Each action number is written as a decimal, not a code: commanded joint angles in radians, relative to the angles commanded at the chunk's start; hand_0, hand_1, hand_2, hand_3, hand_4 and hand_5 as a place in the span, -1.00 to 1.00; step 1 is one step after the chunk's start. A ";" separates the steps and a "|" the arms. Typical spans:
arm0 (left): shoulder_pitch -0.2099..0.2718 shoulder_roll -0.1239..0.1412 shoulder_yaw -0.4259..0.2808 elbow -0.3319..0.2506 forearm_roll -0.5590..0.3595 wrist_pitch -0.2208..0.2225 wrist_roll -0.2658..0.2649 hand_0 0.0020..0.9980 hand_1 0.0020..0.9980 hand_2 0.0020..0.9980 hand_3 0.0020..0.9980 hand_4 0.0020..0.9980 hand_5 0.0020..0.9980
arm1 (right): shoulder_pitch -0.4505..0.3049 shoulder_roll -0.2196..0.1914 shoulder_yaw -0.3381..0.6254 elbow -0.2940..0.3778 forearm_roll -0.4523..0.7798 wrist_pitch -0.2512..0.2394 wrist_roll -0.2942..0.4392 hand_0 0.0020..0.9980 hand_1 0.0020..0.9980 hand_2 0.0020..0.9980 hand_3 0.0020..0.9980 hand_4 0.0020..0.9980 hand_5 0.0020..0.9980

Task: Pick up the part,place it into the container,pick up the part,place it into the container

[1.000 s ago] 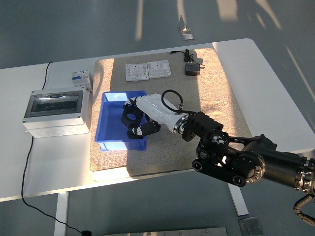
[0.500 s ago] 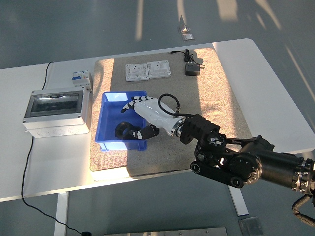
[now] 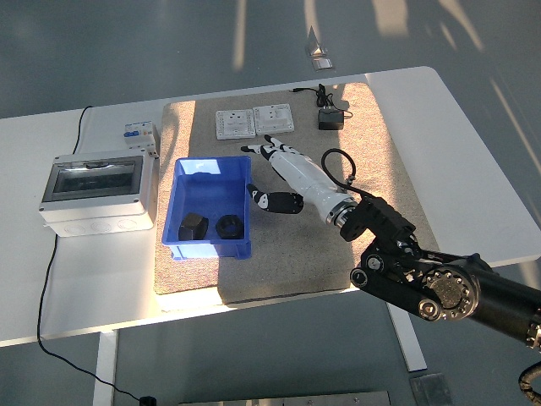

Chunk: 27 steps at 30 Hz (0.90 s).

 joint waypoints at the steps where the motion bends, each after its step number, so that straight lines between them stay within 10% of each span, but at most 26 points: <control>1: 0.002 -0.002 0.003 0.000 -0.007 0.001 -0.001 0.40 0.36 0.40 0.53 0.59 0.71 | -0.027 -0.016 0.032 0.014 0.028 -0.009 0.023 1.00 0.93 0.83 0.77 0.10 -0.50; 13: 0.022 -0.016 0.020 0.000 -0.062 0.012 -0.012 0.40 0.36 0.39 0.52 0.59 0.70 | -0.434 -0.137 0.488 0.171 0.454 0.087 0.351 0.67 0.54 0.54 0.46 0.13 -0.47; 14: 0.023 -0.017 0.019 0.000 -0.062 0.012 -0.010 0.40 0.36 0.39 0.52 0.57 0.68 | -0.462 -0.134 0.518 0.166 0.487 0.097 0.379 0.47 0.12 0.31 0.30 0.21 -0.43; 15: 0.024 -0.017 0.017 0.000 -0.056 0.012 -0.005 0.40 0.36 0.39 0.52 0.57 0.68 | -0.524 -0.124 0.584 0.148 0.572 0.122 0.442 0.47 0.12 0.31 0.30 0.21 -0.43; 19: 0.024 -0.018 0.011 0.000 -0.046 0.010 0.001 0.40 0.36 0.39 0.52 0.57 0.68 | -0.585 -0.110 0.647 0.128 0.669 0.148 0.513 0.47 0.12 0.31 0.30 0.21 -0.43; 20: 0.025 -0.018 0.010 0.000 -0.044 0.011 0.003 0.40 0.36 0.39 0.52 0.56 0.68 | -0.602 -0.105 0.664 0.123 0.700 0.155 0.534 0.23 -0.44 -0.17 0.09 0.47 -0.23; 27: 0.023 -0.015 -0.001 0.000 -0.023 0.014 0.008 0.40 0.35 0.39 0.52 0.56 0.68 | -0.598 -0.084 0.664 0.102 0.938 0.137 0.595 0.00 -0.63 -0.42 -0.12 0.49 -0.01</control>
